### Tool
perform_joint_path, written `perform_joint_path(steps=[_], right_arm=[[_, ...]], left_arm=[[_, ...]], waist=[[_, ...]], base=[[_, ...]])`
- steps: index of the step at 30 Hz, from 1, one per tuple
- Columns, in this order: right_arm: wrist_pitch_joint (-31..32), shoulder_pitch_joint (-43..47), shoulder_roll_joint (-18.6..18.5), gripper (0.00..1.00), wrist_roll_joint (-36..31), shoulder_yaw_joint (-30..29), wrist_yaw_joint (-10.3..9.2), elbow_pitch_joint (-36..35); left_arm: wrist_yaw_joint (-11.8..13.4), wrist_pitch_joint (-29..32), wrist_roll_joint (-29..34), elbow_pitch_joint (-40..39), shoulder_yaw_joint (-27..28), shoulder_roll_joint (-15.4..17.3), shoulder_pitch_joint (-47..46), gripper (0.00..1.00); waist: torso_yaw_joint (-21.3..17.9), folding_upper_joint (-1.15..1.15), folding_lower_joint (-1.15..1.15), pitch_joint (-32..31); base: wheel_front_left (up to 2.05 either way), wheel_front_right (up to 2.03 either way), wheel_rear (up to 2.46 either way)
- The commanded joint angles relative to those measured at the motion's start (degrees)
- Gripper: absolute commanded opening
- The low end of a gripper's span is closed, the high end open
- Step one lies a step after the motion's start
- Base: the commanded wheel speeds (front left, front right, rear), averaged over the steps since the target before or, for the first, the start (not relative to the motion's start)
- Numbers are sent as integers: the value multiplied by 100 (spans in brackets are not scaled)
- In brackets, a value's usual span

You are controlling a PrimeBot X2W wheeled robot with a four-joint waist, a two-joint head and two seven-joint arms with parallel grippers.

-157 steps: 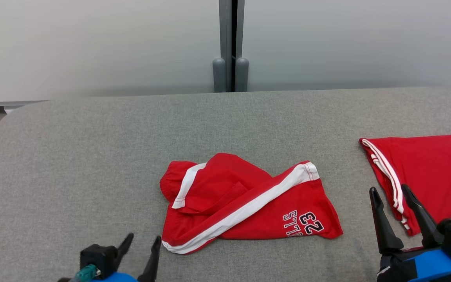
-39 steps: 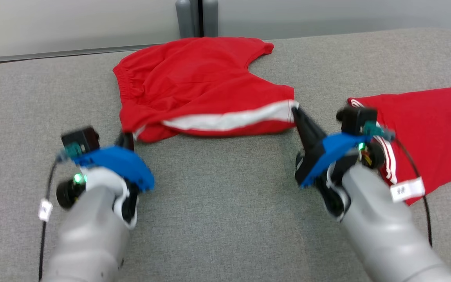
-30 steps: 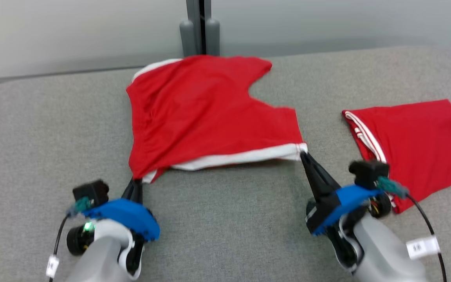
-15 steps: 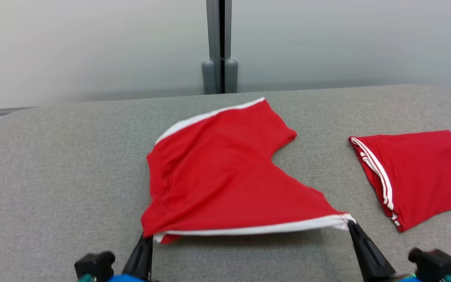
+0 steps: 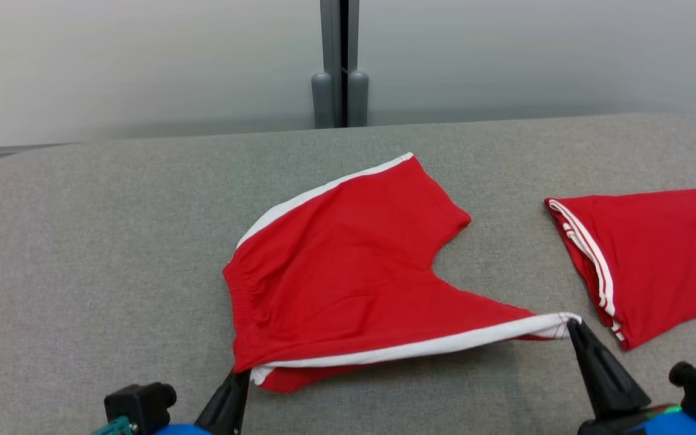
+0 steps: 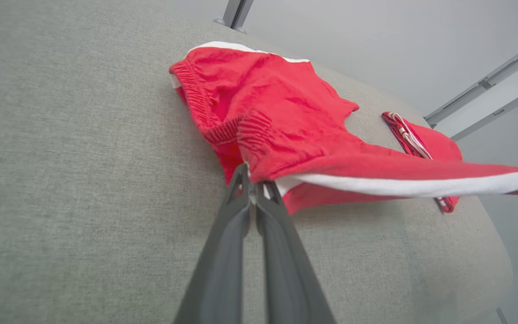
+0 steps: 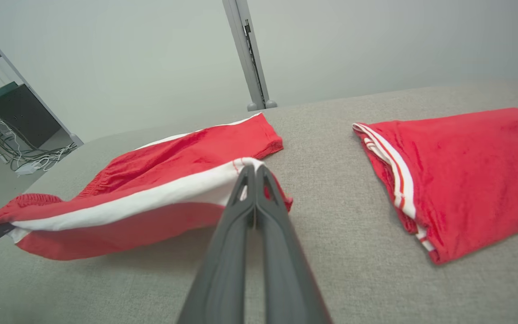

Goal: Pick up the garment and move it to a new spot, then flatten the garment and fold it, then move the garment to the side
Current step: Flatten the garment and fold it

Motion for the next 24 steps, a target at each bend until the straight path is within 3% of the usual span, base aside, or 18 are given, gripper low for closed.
perform_joint_path(steps=[1,12,16,24], right_arm=[[28,-274,-105,0,27,-16,0,53],[143,-3047,-891,0,425,542,0,1547],[61,-4219,-1037,0,591,820,0,2468],[-239,-6031,-1156,0,805,1120,0,4446]], left_arm=[[-45,52,-45,17,52,26,-186,0],[-536,476,-506,687,361,120,-1806,0],[-645,373,-419,916,436,114,-2470,0],[-944,495,-488,1912,266,-199,-3849,0]], waist=[[13,0,0,106],[210,0,0,1245],[378,0,0,1563],[702,0,0,2056]], base=[[0,0,0],[0,0,0],[0,0,0],[0,0,0]])
